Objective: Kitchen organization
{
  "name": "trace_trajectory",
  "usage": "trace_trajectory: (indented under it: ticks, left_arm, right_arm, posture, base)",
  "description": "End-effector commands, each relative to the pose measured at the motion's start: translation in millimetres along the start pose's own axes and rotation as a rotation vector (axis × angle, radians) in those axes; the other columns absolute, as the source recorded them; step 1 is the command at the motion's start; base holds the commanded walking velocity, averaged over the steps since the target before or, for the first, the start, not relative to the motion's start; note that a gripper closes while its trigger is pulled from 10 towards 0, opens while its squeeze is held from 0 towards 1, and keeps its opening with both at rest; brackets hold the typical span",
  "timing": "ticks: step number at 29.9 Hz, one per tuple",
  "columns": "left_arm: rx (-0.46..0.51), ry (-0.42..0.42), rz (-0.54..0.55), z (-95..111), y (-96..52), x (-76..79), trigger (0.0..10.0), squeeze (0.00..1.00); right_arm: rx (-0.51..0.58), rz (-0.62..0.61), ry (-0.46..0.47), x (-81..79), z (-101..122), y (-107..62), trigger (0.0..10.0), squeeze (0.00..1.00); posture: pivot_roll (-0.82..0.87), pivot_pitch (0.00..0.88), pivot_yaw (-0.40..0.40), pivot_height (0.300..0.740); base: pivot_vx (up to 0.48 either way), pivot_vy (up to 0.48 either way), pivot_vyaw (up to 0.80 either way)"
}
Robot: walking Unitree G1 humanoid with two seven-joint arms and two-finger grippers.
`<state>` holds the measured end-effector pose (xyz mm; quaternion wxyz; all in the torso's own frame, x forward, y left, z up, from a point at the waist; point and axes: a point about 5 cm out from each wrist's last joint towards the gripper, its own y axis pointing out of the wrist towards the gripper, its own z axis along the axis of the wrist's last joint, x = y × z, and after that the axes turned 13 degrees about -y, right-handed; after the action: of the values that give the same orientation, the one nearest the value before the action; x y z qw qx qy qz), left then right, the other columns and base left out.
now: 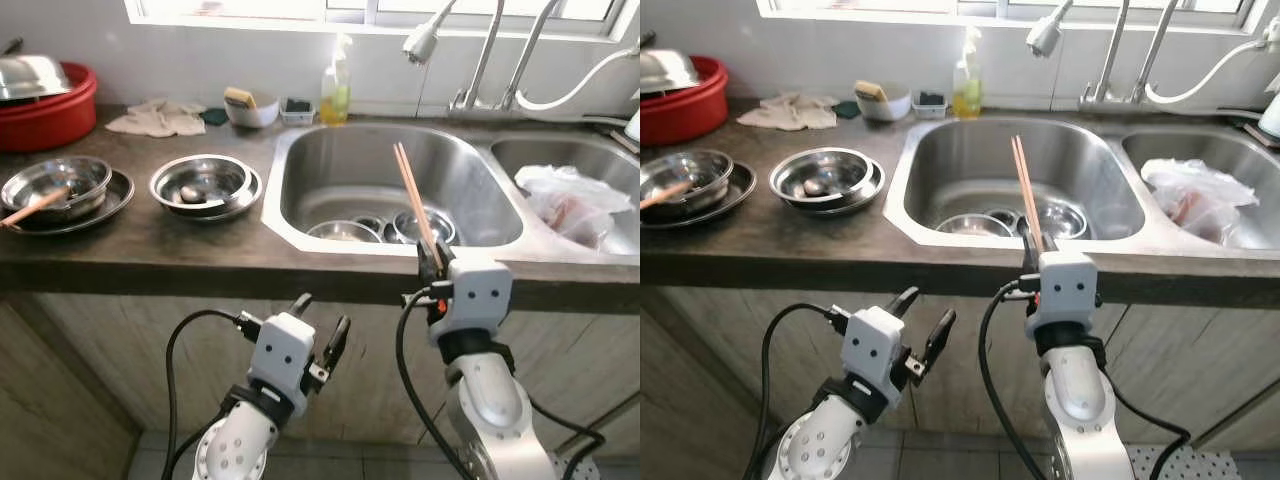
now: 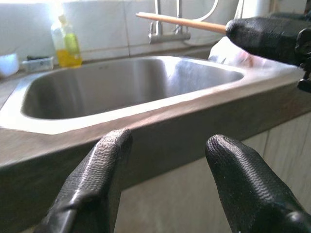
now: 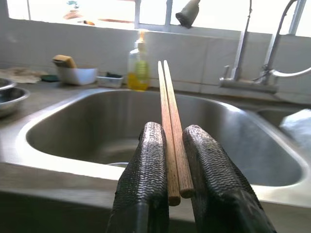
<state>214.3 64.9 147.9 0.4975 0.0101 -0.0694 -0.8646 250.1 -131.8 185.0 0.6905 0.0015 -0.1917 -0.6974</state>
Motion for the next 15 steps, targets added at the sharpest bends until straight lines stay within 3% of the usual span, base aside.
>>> trace_trajectory:
  ticks: [1, 6, 14, 15]
  left_arm:
    - [0.006, 0.009, 0.013, 2, -1.5, -3.0, 10.0, 0.0]
    - [0.014, 0.006, 0.04, 4, 1.2, -9.1, 10.0, 0.0]
    - [0.014, 0.005, 0.061, 5, 2.1, -15.1, 10.0, 0.0]
    - [0.017, 0.015, 0.066, 6, 2.4, -16.4, 10.0, 0.0]
  right_arm:
    - [0.018, 0.027, 0.022, -4.1, 6, 1.8, 10.0, 0.0]
    - [0.048, 0.09, 0.012, -6.5, 12, 9.4, 10.0, 0.0]
    - [0.099, 0.164, 0.005, -6.7, 24, 24.7, 10.0, 0.0]
    - [0.118, 0.165, -0.009, -1.2, 31, 35.9, 10.0, 0.0]
  posture:
    - [0.14, 0.078, -0.017, 0.74]
    - [0.13, 0.079, -0.019, 0.74]
    - [0.13, 0.077, -0.02, 0.74]
    - [0.13, 0.081, -0.025, 0.74]
  base:
    - [0.349, -0.326, 0.0]
    - [0.384, -0.281, 0.0]
    - [0.449, 0.0, 0.0]
    - [0.48, 0.0, 0.0]
